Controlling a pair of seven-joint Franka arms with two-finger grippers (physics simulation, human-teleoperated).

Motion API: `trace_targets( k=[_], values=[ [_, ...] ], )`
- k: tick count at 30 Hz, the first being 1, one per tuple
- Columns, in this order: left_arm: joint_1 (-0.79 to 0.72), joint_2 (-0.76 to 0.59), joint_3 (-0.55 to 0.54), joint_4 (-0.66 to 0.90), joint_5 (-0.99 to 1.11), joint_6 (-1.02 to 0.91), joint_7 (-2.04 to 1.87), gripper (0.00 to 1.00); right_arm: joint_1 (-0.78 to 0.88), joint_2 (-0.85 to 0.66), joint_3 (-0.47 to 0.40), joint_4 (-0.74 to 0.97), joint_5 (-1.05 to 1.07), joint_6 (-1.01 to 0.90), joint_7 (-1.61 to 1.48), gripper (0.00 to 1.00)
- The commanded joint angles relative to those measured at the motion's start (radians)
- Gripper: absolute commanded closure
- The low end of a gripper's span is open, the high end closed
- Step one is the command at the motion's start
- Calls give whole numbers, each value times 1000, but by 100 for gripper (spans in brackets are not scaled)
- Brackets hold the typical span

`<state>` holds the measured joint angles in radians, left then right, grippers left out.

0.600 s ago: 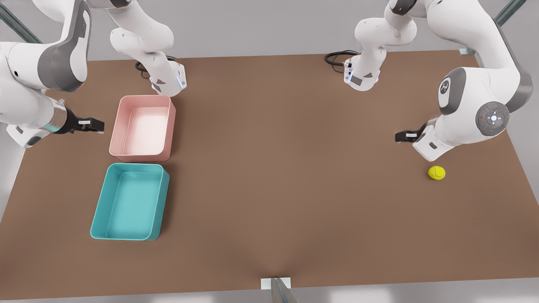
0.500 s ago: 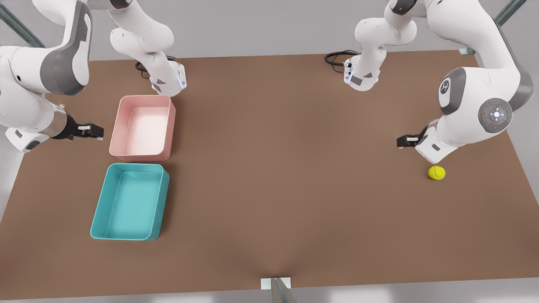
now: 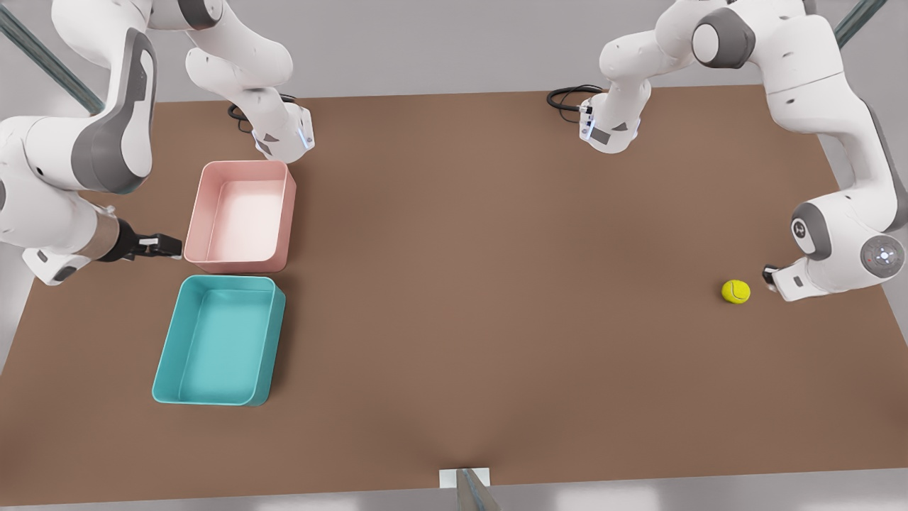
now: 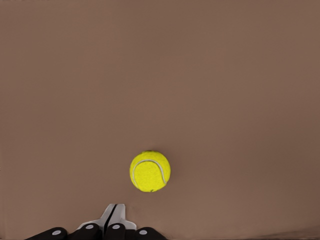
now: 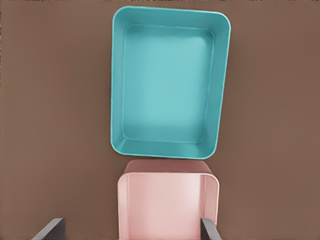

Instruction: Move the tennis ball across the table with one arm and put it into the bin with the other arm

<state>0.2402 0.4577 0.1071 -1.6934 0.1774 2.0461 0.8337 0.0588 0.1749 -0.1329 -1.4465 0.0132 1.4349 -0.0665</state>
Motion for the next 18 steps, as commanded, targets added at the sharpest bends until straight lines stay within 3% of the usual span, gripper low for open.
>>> trace_targets(
  k=[1, 3, 4, 10, 13, 18],
  values=[
    [28, 39, 0, -8, 13, 213, 1560, 79, -4, -8, -1, -12, 7, 13, -18, 0],
    [47, 75, 0, -14, 17, 209, 1697, 79, -2, -61, -1, -84, 7, 47, -18, 0],
    [60, 84, 0, -19, 20, 213, 1716, 79, -4, -146, -1, -201, 2, 125, -18, 0],
    [87, 113, 0, -68, 19, 272, 1608, 79, -4, -133, -1, -193, 4, 124, -19, 0],
    [102, 124, 2, -129, 20, 399, 1530, 79, -4, -129, -1, -193, 4, 124, -18, 0],
    [114, 153, 9, -132, 178, 422, 1407, 79, -4, -124, -1, -192, 4, 124, -18, 0]
  ],
)
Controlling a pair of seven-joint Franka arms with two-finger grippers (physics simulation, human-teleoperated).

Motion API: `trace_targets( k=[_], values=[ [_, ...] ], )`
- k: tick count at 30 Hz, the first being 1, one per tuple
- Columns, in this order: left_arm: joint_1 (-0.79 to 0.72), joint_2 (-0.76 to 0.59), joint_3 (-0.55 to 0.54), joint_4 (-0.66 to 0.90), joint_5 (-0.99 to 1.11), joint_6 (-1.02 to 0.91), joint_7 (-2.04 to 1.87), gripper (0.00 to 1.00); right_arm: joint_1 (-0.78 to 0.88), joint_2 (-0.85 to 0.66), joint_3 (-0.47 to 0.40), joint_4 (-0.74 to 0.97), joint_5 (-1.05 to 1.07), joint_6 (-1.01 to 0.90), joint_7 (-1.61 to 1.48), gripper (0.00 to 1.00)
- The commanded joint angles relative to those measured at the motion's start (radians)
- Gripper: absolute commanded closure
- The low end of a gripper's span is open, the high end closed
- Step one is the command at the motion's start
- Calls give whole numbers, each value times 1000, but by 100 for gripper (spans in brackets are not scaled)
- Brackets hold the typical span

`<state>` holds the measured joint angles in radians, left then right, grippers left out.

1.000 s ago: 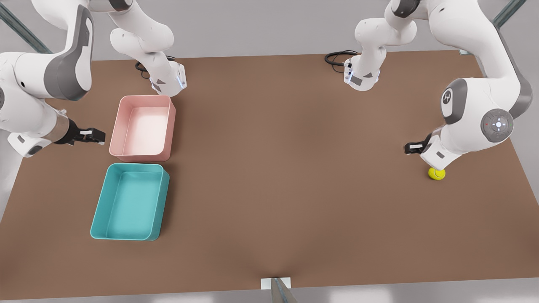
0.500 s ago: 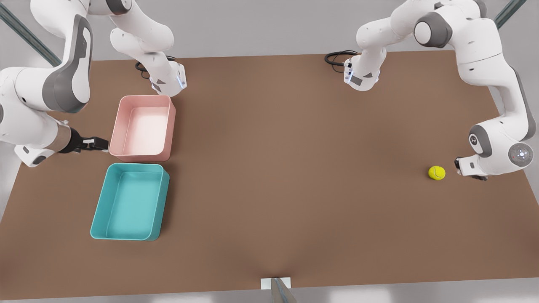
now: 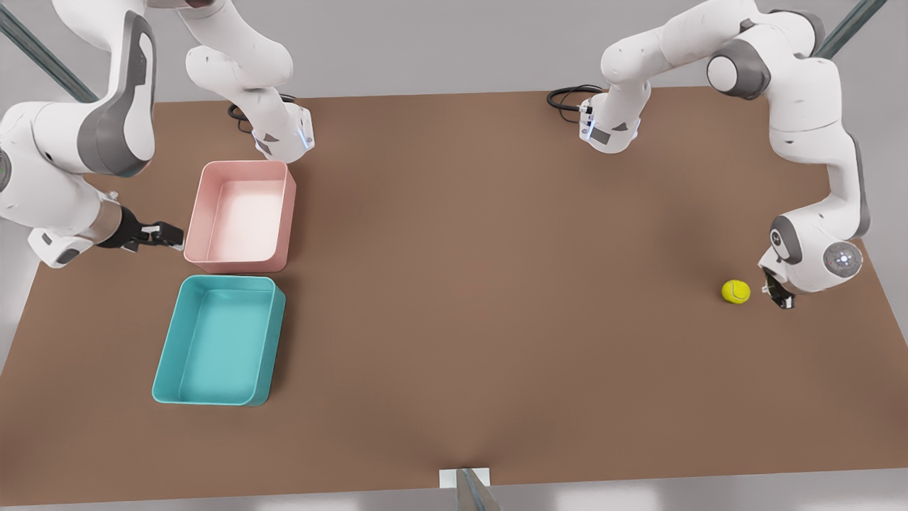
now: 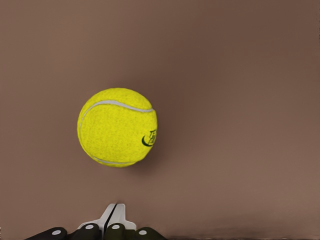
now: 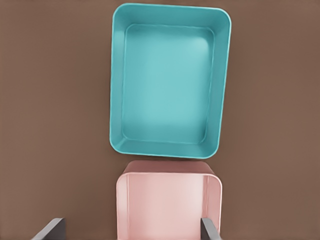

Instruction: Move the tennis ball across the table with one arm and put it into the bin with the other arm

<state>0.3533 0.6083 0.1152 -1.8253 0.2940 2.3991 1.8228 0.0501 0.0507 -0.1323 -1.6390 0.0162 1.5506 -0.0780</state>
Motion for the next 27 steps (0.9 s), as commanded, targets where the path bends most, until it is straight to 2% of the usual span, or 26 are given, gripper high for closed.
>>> trace_targets(
  k=[1, 6, 22, 26, 27],
  values=[
    [10, 4, 1, -2, 62, 69, 418, 79, 5, 0, -1, 1, 1, 8, -8, 0],
    [18, 41, 1, -17, 60, 95, 388, 79, 4, 1, -1, -1, 2, 5, -9, 0],
    [21, 33, 1, -46, 57, 84, 303, 79, 4, 8, -1, 1, 2, 5, -9, 0],
    [-50, -22, 0, -115, 50, 55, 109, 79, 4, 8, -3, 1, 4, 3, -11, 0],
    [-77, -36, -8, -153, -2, 28, -60, 79, 4, 8, -3, 1, 4, 3, -11, 0]
  ],
)
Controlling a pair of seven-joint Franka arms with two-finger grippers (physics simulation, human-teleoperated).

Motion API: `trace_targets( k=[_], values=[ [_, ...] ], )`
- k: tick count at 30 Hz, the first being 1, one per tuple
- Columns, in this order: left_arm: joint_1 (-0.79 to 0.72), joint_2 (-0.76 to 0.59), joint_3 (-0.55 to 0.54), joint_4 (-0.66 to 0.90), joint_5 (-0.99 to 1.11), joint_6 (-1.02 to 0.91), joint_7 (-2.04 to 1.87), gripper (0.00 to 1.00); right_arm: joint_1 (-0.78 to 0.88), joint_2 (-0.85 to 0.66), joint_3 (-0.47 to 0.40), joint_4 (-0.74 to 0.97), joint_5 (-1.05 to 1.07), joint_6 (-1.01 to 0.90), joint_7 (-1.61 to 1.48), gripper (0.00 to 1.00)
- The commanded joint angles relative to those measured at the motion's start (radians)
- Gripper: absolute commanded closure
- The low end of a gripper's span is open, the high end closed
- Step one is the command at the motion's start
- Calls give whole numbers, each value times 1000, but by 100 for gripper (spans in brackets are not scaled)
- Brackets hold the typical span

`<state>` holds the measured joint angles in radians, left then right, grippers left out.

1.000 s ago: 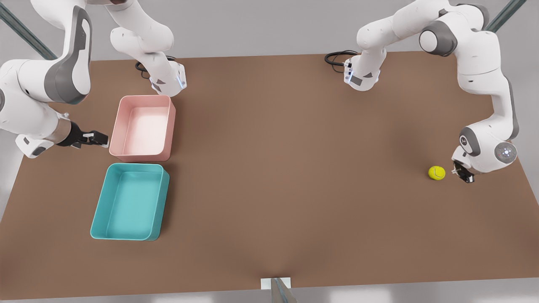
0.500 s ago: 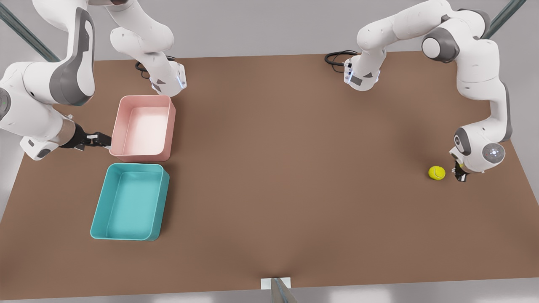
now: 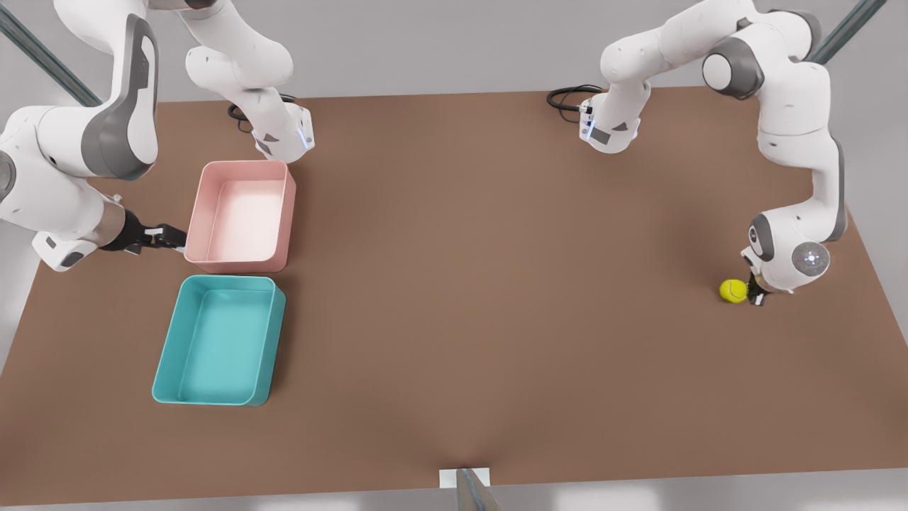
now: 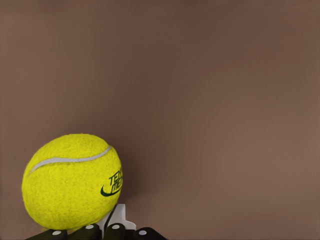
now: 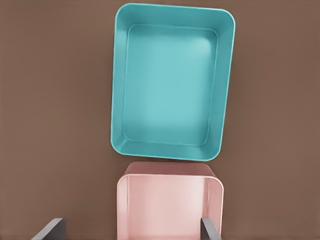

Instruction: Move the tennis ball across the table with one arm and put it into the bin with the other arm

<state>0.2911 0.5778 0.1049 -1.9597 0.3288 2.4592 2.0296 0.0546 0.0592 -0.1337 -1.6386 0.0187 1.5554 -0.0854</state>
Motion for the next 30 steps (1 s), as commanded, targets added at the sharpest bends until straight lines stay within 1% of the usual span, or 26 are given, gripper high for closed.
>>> trace_targets(
  k=[1, 2, 3, 4, 5, 7, 8, 9, 10, 11, 12, 13, 14, 15, 17, 19, 21, 25, 30],
  values=[
    [-35, -38, -39, -50, -50, -91, -481, 79, -1, -1, -1, 0, 1, -2, -4, 0],
    [-58, -69, -122, -76, -115, -140, -751, 79, -1, -1, -1, 0, 1, -2, -4, 0],
    [-82, -111, -275, -50, -246, -236, -1182, 79, -1, 1, -1, 0, 1, -2, -4, 0],
    [-90, -128, -326, 54, -254, -403, -1344, 79, -1, 1, -1, 0, 1, -2, -4, 0],
    [-84, -133, -326, 101, -271, -462, -1350, 79, -1, 1, -1, 0, 1, -2, -4, 0],
    [-83, -131, -324, 111, -261, -462, -1350, 79, -4, 1, -1, 0, 1, -2, -5, 0],
    [-87, -118, -294, 215, -245, -531, -1509, 78, -4, 2, -1, 0, 1, -2, -4, 0],
    [-105, -119, -294, 321, -149, -727, -1750, 6, 1, 14, 0, 11, 3, -2, -2, 0],
    [-118, -141, -281, 496, -177, -923, -1926, 0, 16, 47, 11, 36, -3, -2, -4, 0],
    [-154, -147, -278, 588, -264, -1040, -2326, 0, 59, 93, 11, 80, -5, -2, -20, 0],
    [-294, -251, -220, 622, -266, -1066, -2459, 0, 165, 191, 11, 167, -3, -15, -50, 0],
    [-355, -273, -174, 633, -246, -1072, -2365, 0, 246, 214, 11, 192, 1, -14, -30, 0],
    [-357, -276, -175, 697, -240, -1125, -2312, 0, 298, 330, 11, 276, 18, -8, -2, 0],
    [-365, -288, -183, 708, -246, -1126, -2313, 0, 318, 387, 11, 325, 32, 0, 7, 0],
    [-379, -279, -194, 719, -246, -1126, -2376, 0, 383, 447, 8, 335, 35, 48, 108, 0],
    [-368, -270, -189, 719, -249, -1125, -2366, 0, 390, 479, 8, 307, 30, 112, 110, 0],
    [-365, -266, -188, 714, -266, -1125, -2369, 0, 390, 476, 8, 234, 30, 192, 121, 0],
    [-366, -270, -189, 711, -264, -1155, -2366, 0, 399, 447, 8, 112, 21, 282, 130, 0],
    [-365, -268, -189, 711, -261, -1155, -2366, 0, 392, 444, 8, 82, 12, 293, 130, 0]
  ],
)
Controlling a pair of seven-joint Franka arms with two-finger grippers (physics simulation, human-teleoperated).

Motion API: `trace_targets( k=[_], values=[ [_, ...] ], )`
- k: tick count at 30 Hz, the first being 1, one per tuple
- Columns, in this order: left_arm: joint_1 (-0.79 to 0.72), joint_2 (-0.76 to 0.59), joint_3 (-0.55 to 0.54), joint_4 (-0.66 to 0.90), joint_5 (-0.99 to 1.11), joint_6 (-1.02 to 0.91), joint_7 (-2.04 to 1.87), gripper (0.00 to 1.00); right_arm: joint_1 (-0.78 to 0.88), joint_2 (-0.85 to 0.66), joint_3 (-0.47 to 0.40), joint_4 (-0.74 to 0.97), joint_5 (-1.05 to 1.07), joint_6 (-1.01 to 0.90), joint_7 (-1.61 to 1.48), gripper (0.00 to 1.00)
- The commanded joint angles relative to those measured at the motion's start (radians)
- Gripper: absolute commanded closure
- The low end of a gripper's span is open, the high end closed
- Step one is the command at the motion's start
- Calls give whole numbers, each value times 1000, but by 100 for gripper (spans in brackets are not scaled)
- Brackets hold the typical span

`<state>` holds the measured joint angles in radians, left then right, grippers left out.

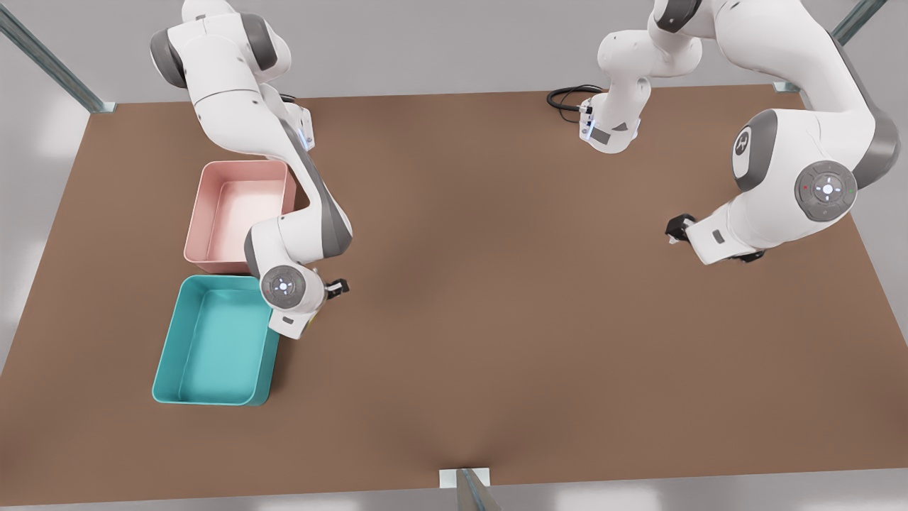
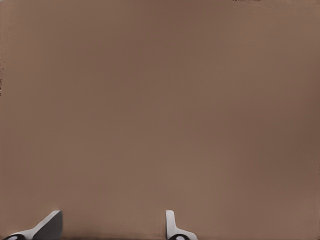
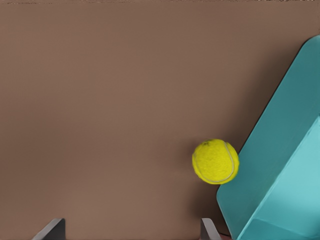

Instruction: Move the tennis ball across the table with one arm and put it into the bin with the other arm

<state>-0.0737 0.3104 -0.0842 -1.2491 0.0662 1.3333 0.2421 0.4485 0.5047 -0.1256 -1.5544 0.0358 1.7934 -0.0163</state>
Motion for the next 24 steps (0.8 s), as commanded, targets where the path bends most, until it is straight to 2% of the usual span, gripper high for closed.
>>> trace_targets(
  k=[1, 6, 7, 8, 11, 15, 21, 23, 24],
  values=[
    [0, -1, 0, 0, 1, -29, -578, 0, -4, -2, 0, -3, -5, 55, 61, 0],
    [-1, -2, 0, 0, 1, -29, -578, 0, -13, 14, 0, 3, -8, 66, -5, 0],
    [-1, -1, 0, 0, 1, -29, -578, 0, -43, 67, -2, 14, -14, 78, -314, 0],
    [-1, -2, -2, 0, 1, -29, -578, 0, -60, 103, -5, 14, -73, 95, -467, 0],
    [-1, -2, -2, 0, 1, -29, -578, 0, -39, 129, 0, 11, -117, 93, -752, 0],
    [-1, -2, -2, 0, 0, -31, -578, 0, -22, 126, 3, 57, -120, 63, -959, 0],
    [-1, -2, -2, 0, -2, -31, -578, 0, 7, 115, 4, 53, -382, 58, -1330, 0],
    [-1, -1, -2, 0, -2, -31, -578, 0, 7, 118, 67, 20, -550, 101, -1355, 0],
    [0, -1, -2, 0, -2, -31, -578, 0, 6, 121, 69, 19, -553, 113, -1355, 0]
  ],
)
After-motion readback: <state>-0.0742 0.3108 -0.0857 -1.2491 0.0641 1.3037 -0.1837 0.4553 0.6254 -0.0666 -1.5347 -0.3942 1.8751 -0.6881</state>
